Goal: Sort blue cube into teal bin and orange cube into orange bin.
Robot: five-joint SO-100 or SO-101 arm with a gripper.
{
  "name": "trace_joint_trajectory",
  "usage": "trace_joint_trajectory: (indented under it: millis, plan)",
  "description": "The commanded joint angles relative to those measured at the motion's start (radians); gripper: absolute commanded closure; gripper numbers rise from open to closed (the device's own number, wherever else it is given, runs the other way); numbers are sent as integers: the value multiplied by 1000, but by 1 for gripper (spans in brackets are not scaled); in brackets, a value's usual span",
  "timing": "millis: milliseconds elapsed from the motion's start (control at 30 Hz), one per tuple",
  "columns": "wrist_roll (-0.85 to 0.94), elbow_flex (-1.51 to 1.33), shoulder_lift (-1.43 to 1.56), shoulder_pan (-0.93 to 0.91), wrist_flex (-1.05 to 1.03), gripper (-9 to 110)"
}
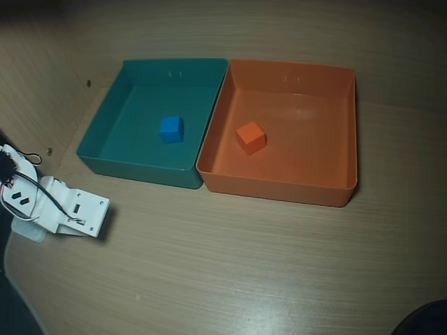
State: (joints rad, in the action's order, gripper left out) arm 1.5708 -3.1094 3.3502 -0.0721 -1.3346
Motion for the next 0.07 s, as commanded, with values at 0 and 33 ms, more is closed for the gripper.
trace_joint_trajectory:
  millis: [0, 33]
  plan:
    - [-6, -64, 5, -3, -21, 106]
    - [-6, -64, 5, -3, -21, 106]
